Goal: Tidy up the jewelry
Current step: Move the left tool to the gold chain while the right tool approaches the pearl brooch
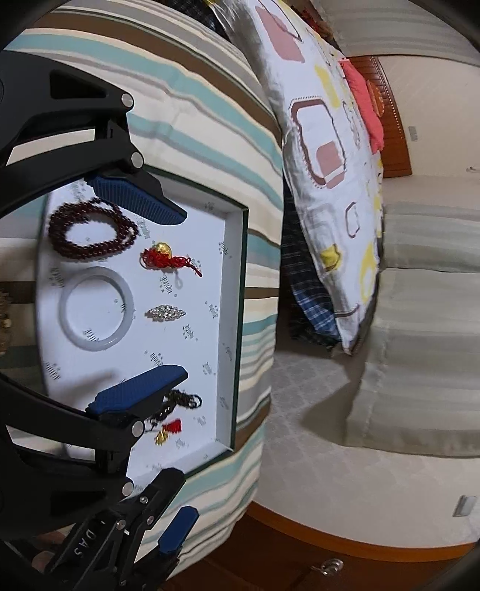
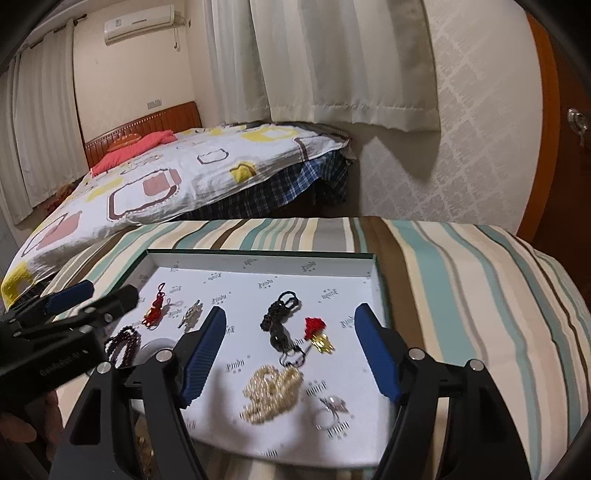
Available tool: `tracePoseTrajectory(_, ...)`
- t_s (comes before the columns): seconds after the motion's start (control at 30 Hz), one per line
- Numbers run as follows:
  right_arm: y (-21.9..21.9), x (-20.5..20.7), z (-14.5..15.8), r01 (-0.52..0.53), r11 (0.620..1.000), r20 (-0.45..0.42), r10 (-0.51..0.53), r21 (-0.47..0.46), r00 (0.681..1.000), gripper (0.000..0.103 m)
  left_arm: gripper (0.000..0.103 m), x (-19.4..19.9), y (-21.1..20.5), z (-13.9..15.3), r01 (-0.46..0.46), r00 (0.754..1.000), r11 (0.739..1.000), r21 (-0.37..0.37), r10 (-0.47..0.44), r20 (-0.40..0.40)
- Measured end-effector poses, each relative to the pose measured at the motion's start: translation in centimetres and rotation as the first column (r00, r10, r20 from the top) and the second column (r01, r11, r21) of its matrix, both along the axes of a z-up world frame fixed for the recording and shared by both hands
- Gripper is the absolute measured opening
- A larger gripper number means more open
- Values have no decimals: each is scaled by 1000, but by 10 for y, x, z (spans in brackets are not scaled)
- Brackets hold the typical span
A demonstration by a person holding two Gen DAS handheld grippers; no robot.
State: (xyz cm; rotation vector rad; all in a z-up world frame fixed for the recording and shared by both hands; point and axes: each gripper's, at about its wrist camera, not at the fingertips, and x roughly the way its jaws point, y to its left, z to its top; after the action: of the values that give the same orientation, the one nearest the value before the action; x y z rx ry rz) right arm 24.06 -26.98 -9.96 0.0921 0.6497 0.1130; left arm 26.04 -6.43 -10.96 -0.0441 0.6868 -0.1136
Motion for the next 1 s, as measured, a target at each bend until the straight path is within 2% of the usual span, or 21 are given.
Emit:
tracePoseTrajectory(0.2,-19,-34,6,46,999,8,-46,13,999,70,76,-34,3,8,0,1000,999,-39,1,21)
tracePoseTrajectory(0.47,-44,-71,-2,109,994,-17,-109,1,994,70,76,-69,4,-3,10,1000,999,-34,-10,-6)
tracePoseTrajectory(0.7,-51,-94,-27,130,992,-76,-129,1,989,70,76,-96,10,-15,7,1000,1000,-21,-8,-30)
tracePoseTrajectory(0.83,-47,-97,-48,123,992,-123,-123,-7,985,70,76,-106,16,-25,0,998,1000,-10,0,-55)
tracePoseTrajectory(1.0,-45,-93,-60,119,993,-148,-118,-6,982,70,76,-109,20,-37,-14,996,1000,2,14,-86)
